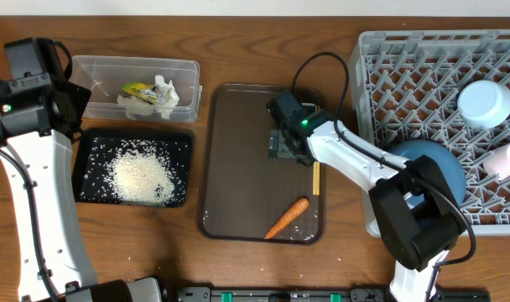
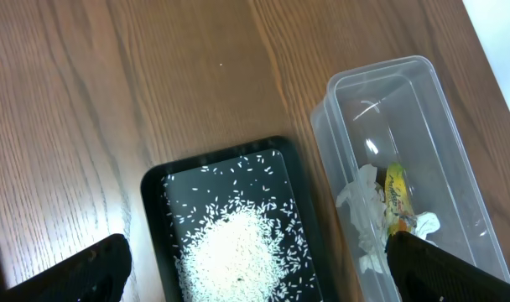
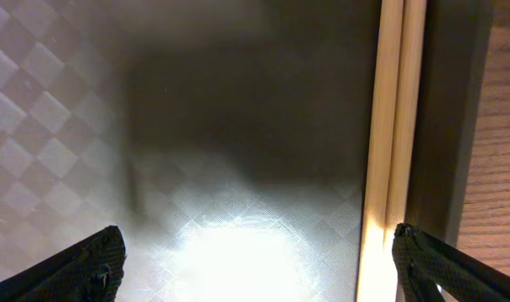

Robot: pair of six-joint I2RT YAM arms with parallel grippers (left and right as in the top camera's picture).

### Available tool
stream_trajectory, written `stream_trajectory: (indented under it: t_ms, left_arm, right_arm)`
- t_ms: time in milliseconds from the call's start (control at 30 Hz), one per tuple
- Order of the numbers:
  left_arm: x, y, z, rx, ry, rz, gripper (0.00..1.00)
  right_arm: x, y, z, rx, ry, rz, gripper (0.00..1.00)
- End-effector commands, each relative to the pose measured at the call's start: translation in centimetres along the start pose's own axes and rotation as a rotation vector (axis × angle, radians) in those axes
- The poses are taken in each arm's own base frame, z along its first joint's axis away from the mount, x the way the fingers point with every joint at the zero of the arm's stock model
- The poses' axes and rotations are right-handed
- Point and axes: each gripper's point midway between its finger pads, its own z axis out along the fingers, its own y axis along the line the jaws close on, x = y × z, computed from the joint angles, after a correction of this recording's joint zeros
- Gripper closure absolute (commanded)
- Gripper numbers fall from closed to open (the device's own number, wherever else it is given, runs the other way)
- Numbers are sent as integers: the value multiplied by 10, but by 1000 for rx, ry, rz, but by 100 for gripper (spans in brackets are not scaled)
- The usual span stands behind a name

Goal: Sort waste into correct bins and load items into the dishwasher rack
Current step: 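Lower the right gripper around the chopsticks and close on them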

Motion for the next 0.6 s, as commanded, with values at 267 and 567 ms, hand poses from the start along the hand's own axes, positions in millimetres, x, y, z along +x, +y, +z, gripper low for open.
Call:
stream_trajectory:
  t_ms: [267,567]
  left_arm:
    - [-2,4,2,-21,-12,12,1]
    - [-2,4,2,-21,-12,12,1]
  right_arm:
    - [8,3,7,-15,17,12,1]
    - [18,-3,17,-6,27,32,1]
